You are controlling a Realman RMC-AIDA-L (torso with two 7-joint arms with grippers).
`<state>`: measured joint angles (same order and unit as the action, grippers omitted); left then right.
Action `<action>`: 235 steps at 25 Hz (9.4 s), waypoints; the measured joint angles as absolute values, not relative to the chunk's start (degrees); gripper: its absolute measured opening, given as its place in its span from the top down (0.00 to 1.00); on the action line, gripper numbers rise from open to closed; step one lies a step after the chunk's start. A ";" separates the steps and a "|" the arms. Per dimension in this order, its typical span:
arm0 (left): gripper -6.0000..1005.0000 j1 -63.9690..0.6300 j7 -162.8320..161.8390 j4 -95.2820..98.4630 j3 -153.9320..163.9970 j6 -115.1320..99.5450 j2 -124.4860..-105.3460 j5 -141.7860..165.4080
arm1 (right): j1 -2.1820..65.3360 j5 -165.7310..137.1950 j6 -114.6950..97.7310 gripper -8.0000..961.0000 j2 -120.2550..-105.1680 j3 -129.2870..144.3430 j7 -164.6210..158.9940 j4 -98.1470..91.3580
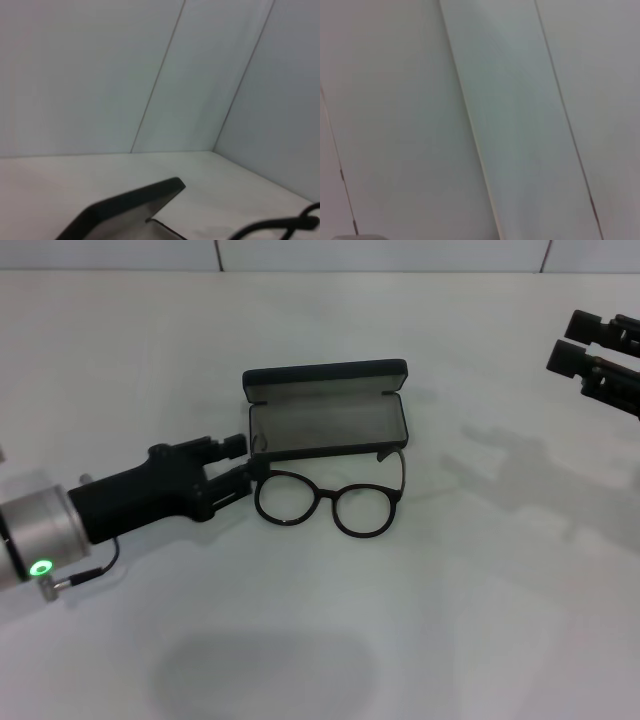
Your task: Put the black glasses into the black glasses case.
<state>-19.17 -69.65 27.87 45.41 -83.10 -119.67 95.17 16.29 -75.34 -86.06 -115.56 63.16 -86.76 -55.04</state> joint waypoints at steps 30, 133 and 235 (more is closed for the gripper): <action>0.77 -23.27 -67.76 24.86 47.20 -81.32 -119.70 94.10 | 16.32 -74.60 -90.72 0.45 -115.74 60.49 -84.53 -49.59; 0.96 -26.88 -76.81 29.88 73.39 -116.63 -114.45 56.49 | 26.89 -76.79 -107.60 0.45 -112.61 61.67 -73.84 -32.19; 0.96 -41.60 -75.13 51.21 100.09 -116.56 -114.67 69.78 | 65.39 -119.00 -122.89 0.45 -108.86 60.77 -107.60 -48.25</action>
<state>-41.60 -75.13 51.21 100.09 -116.56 -114.67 69.78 65.39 -119.00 -122.89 -108.86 60.77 -107.60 -48.25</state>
